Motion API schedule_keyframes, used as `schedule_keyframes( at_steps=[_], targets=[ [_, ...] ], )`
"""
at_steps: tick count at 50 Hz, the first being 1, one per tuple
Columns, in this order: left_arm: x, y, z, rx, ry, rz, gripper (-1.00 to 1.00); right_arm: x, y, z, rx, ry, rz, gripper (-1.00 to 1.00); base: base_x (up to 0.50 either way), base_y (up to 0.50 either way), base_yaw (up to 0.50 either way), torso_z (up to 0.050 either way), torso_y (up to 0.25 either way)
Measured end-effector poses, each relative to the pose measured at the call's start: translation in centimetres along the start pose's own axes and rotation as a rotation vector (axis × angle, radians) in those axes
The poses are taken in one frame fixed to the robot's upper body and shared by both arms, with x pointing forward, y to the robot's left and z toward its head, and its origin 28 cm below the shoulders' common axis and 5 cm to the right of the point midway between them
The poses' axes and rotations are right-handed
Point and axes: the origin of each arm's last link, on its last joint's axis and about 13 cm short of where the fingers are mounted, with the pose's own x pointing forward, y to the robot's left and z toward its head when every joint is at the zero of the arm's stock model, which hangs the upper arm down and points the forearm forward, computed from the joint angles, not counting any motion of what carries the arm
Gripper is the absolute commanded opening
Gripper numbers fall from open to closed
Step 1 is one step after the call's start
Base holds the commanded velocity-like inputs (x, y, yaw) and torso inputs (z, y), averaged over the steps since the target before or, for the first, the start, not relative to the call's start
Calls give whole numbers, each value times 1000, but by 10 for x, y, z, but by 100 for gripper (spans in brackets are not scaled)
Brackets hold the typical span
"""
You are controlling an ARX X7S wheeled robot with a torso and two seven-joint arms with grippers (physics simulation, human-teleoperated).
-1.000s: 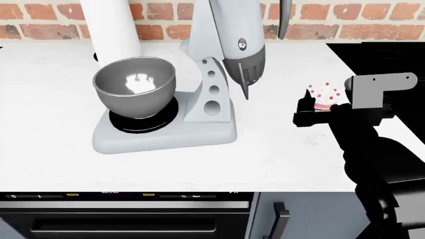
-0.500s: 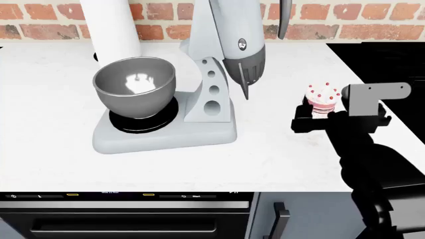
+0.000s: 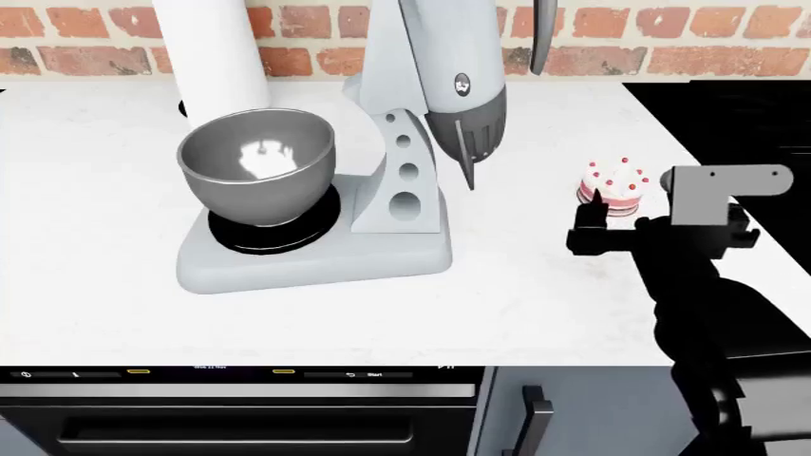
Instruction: Place the cake in the stand mixer bowl.
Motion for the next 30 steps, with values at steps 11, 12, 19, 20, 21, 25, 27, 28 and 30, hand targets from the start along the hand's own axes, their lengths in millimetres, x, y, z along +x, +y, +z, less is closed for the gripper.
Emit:
schedule_keyframes(
  at_steps=[11, 12, 19, 20, 21, 25, 27, 28, 30],
  targets=[
    [0, 0, -1, 0, 3, 1, 100, 10, -2, -4, -5, 15, -9, 100, 0, 0, 0, 0, 0],
    [0, 0, -1, 0, 3, 1, 100, 11, -3, -4, -5, 16, -9, 100, 0, 0, 0, 0, 0],
    [0, 0, -1, 0, 4, 1, 100, 17, -4, -6, -1, 23, -15, 100, 0, 0, 0, 0, 0],
    [0, 0, -1, 0, 4, 1, 100, 18, -4, -6, -1, 24, -16, 100, 0, 0, 0, 0, 0],
    [0, 0, -1, 0, 4, 1, 100, 18, -5, -7, 0, 24, -16, 100, 0, 0, 0, 0, 0],
    [0, 0, -1, 0, 4, 1, 100, 21, -5, -7, 2, 27, -19, 100, 0, 0, 0, 0, 0],
    [0, 0, -1, 0, 4, 1, 100, 22, -6, -8, 3, 28, -19, 100, 0, 0, 0, 0, 0],
    [0, 0, -1, 0, 4, 2, 100, 22, -6, -8, 4, 29, -19, 100, 0, 0, 0, 0, 0],
    [0, 0, -2, 0, 5, 2, 100, 24, -6, -9, 4, 30, -17, 100, 0, 0, 0, 0, 0]
  ],
)
